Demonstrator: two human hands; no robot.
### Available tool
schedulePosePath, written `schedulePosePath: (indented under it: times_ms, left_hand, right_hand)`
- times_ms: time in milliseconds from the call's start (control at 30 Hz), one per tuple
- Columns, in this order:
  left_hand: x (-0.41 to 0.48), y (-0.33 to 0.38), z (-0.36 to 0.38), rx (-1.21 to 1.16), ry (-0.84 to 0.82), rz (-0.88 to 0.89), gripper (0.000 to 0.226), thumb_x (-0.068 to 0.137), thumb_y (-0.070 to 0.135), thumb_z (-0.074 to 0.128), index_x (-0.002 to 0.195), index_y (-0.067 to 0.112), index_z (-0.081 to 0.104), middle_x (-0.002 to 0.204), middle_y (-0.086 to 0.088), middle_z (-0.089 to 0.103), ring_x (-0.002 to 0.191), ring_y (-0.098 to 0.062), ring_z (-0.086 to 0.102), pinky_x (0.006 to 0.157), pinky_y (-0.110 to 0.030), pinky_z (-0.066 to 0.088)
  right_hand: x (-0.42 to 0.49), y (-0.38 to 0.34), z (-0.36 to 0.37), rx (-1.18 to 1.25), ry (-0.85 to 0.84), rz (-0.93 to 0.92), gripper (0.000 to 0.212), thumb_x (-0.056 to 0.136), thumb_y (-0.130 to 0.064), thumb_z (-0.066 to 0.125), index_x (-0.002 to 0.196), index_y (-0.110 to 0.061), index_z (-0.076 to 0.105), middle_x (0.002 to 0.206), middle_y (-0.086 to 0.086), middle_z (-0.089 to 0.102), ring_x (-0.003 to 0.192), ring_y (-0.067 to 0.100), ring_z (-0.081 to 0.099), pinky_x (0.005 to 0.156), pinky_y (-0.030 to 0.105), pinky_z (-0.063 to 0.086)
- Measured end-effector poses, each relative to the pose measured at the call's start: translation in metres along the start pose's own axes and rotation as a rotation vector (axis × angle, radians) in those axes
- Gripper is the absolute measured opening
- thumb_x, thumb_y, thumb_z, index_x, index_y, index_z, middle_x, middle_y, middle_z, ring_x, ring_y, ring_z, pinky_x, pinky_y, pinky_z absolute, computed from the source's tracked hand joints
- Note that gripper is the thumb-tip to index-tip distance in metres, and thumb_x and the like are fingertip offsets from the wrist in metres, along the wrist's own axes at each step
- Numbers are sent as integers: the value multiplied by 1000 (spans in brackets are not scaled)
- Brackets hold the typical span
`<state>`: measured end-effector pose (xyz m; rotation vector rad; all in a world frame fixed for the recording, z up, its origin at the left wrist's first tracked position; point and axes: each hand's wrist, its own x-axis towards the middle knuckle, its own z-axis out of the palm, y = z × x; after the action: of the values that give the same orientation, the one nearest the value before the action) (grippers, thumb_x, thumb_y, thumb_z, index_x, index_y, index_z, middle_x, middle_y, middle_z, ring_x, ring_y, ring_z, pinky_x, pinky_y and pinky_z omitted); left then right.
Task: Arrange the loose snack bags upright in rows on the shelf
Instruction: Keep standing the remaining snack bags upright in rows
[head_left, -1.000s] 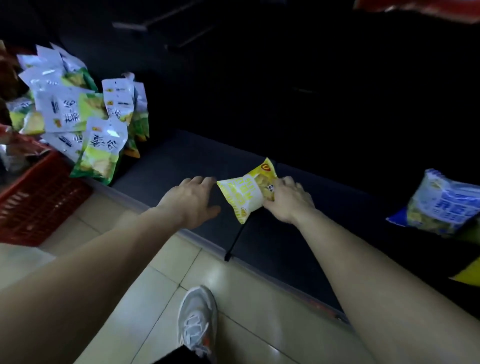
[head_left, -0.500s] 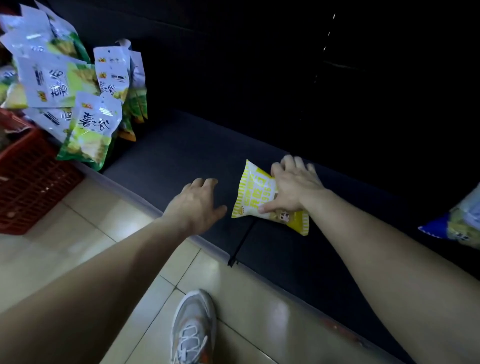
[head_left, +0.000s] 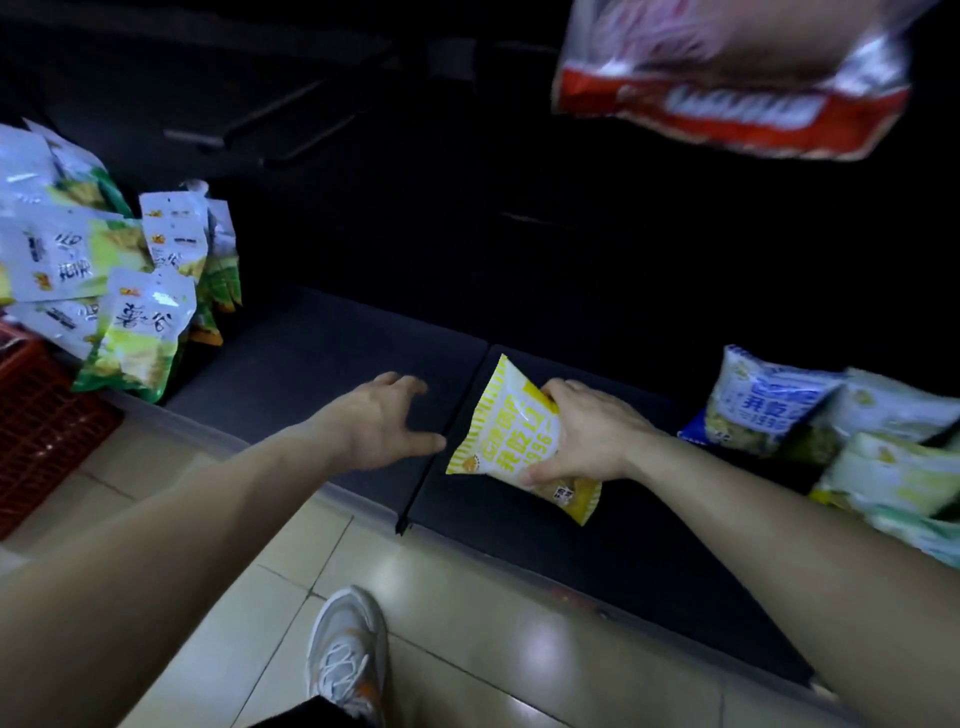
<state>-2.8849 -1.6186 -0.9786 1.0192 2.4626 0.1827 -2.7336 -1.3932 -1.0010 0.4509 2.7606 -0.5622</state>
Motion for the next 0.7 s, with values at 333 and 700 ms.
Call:
schedulePosePath:
  times_ms: [333, 700]
  left_hand:
    - [-45, 177, -20, -487, 124, 290, 57, 53, 54, 89, 98, 37, 58, 84, 23, 68, 80, 12, 60, 62, -4, 40]
    - [6, 280, 51, -96, 96, 283, 94, 52, 57, 85, 134, 35, 44, 99, 14, 60, 87, -9, 59, 74, -32, 52]
  right_hand:
    - [-141, 35, -83, 153, 315, 39, 84, 39, -84, 71, 97, -33, 37, 91, -18, 44, 87, 12, 51, 67, 35, 41]
    - [-224, 187, -60, 23, 326, 339, 78, 86, -60, 63, 149, -24, 33, 144, 4, 42, 132, 27, 42, 100, 42, 44]
